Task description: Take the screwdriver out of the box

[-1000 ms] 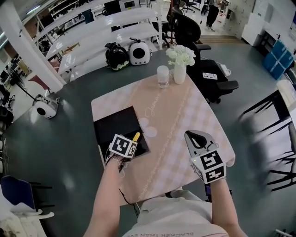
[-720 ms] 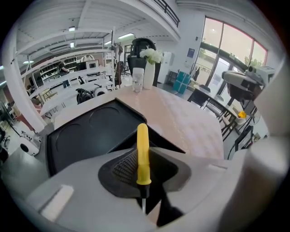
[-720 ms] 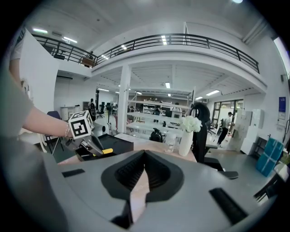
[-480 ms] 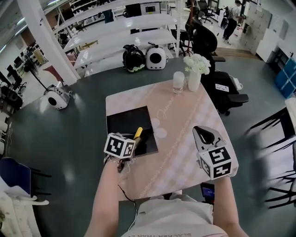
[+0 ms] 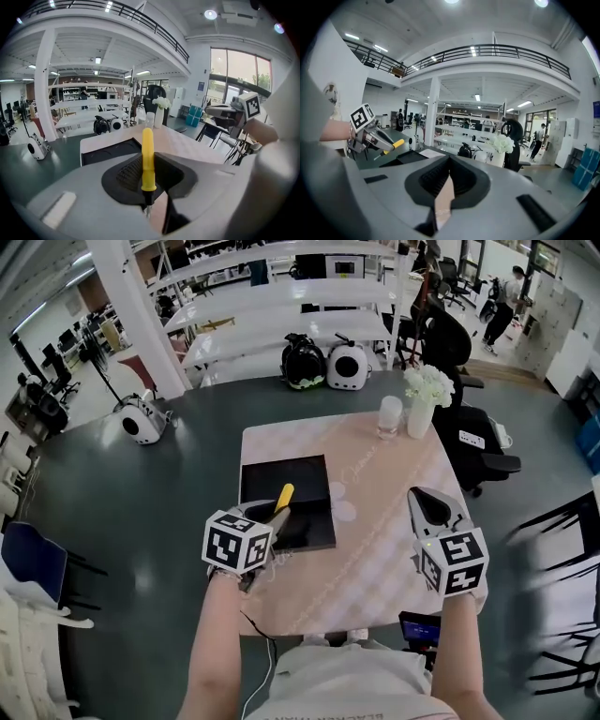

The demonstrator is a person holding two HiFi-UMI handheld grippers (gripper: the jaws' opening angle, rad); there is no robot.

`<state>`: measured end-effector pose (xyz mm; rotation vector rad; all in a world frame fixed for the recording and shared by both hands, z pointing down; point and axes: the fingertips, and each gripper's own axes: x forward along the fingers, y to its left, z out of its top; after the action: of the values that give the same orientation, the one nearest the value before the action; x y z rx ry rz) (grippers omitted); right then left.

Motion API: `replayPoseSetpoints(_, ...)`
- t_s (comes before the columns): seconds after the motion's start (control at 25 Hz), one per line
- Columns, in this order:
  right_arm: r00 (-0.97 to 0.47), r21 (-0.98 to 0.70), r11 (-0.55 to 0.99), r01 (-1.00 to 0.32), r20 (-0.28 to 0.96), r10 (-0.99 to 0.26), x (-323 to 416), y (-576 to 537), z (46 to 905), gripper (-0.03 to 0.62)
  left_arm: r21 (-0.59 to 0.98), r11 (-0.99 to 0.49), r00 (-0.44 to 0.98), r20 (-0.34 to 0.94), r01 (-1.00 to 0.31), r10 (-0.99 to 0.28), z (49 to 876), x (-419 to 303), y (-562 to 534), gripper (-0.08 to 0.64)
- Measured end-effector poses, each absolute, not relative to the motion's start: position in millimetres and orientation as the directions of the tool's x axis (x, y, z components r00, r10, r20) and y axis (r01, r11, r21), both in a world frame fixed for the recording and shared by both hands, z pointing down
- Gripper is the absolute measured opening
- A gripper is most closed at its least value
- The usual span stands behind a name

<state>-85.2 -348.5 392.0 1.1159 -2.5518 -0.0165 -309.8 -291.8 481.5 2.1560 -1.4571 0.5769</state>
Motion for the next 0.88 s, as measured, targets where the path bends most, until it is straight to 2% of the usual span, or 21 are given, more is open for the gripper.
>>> replayPoseSetpoints(0.6, -0.747, 0.239, 0.763, -0.601, 0.173, -0.642, -141.4, -332.5, 323.6, 0.006, 0.069, -0.162, 0.174, 0.256, -0.984, -0.951, 371.5, -346.6, -261.2, 0.086)
replayPoseSetpoints(0.88, -0.737, 0.249, 0.724, -0.644, 0.053, -0.674, -143.9, -328.4, 280.9, 0.006, 0.009, -0.071, 0.071, 0.138, -0.997, -0.988, 334.1, -355.9, -245.8, 0.086)
